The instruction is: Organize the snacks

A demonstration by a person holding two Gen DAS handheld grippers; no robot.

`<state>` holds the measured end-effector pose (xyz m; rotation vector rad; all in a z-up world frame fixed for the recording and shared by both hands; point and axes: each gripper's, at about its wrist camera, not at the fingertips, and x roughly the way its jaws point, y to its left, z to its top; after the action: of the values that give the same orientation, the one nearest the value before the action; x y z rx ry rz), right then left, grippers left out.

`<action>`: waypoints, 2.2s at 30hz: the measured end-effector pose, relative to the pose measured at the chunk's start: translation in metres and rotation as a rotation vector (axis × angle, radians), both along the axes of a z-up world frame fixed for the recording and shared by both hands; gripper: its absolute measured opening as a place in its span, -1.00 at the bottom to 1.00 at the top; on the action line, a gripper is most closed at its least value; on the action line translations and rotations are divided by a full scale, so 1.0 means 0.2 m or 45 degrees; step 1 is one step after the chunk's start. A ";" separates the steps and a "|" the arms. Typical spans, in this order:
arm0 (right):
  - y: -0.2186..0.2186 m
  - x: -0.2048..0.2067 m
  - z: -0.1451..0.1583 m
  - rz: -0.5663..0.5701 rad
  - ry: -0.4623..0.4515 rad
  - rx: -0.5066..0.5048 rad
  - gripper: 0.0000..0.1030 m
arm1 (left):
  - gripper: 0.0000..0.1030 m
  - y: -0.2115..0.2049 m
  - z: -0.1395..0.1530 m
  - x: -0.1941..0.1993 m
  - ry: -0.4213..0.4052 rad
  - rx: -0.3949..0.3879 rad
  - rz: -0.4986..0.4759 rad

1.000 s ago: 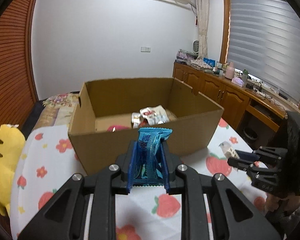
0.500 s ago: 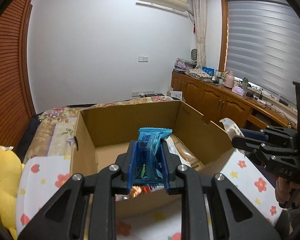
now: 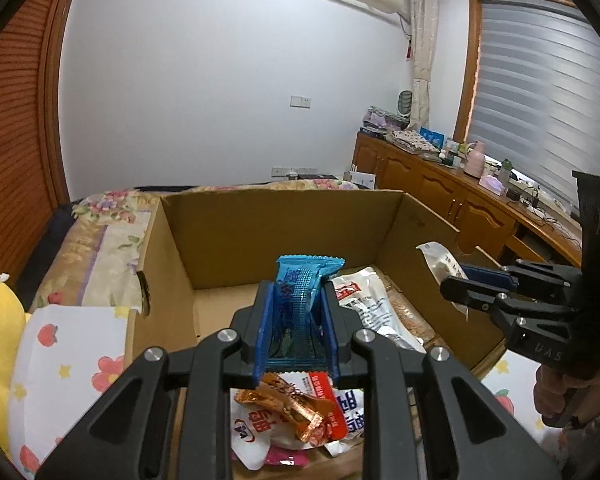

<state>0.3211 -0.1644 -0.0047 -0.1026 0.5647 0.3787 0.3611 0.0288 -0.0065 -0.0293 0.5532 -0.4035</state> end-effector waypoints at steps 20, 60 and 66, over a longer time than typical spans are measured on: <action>0.06 0.13 -0.08 0.054 0.150 0.079 -0.56 | -0.06 -0.05 -0.08 0.01 -0.003 0.047 -0.014; -0.10 -0.26 0.10 -0.236 -0.111 0.019 1.00 | 1.00 -0.09 0.16 -0.42 -0.198 0.191 0.214; -0.12 -0.41 0.18 -0.253 -0.134 0.026 1.00 | 1.00 -0.09 0.20 -0.60 -0.190 0.222 0.229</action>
<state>0.2385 -0.1875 0.0322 -0.0459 0.4626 0.1849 0.2412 0.0108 0.0335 0.1167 0.4329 -0.1792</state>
